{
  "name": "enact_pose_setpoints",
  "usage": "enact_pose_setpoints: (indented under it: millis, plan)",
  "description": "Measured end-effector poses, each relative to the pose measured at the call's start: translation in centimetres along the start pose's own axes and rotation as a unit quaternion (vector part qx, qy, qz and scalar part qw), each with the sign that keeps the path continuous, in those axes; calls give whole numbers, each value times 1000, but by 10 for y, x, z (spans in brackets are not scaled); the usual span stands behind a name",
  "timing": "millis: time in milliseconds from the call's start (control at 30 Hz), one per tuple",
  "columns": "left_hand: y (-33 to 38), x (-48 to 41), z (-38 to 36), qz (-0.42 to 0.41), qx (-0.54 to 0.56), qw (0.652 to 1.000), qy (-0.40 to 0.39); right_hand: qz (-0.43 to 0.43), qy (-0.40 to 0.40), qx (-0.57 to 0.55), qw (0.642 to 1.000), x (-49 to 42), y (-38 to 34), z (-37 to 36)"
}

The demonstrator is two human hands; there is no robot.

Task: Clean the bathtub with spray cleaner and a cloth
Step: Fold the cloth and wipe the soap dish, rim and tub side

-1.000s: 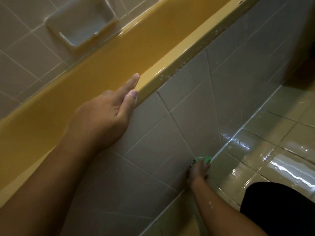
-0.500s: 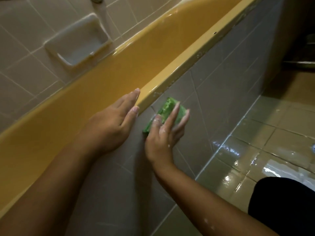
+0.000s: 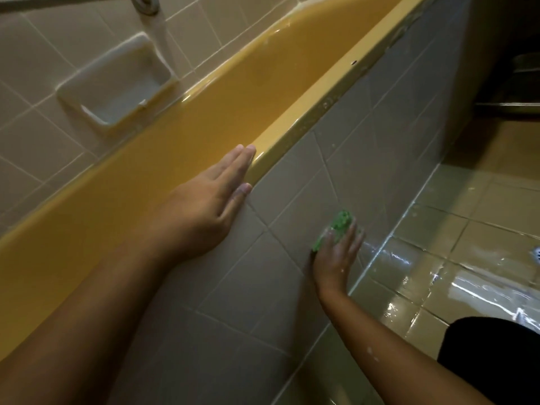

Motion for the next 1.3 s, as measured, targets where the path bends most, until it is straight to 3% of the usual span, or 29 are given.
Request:
enact_pose_setpoints:
  millis: [67, 167, 300, 433, 533, 600, 667, 800, 933, 1067, 1300]
  plan:
    - [2, -3, 0, 0, -9, 1000, -1, -141, -4, 4, 990, -4, 57, 7]
    - [4, -9, -1, -5, -18, 1000, 3, -265, -5, 10, 964, -4, 115, 16]
    - [7, -17, -1, -10, -23, 1000, 10, -374, 35, -9, 927, -1, 158, 23]
    - [9, -20, 0, -11, -28, 1000, 5, -413, 77, -14, 908, 5, 138, 23]
    - [12, -25, 0, -8, -29, 1000, 2, -346, 93, 0, 934, 18, 77, 4]
    - [13, -28, -1, -4, -20, 1000, 2, -186, 124, 7, 975, 27, 7, -9]
    - [13, -31, 0, 0, 9, 1000, 0, -5, 126, 1, 992, 37, -67, -20]
    - [14, -34, 2, -9, 58, 998, 4, 219, 43, -27, 975, 43, -186, -24]
    - [16, -37, 3, -5, 69, 998, 6, 351, -14, -2, 936, 14, -242, -18]
    - [22, -41, 4, -1, 40, 999, -1, 352, 26, 15, 935, -12, -212, -10]
    - [29, -47, 4, -11, 15, 1000, -3, 71, 86, -25, 993, -55, -39, 5]
Point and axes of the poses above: each hand's wrist, its own x-axis away from the middle knuckle, its own z-axis out of the back of the hand, y = z × x, the point moved 8 cm from there along -x, towards the middle knuckle, and after that the axes turned 6 degrees about -x, right-handed, at the moved point
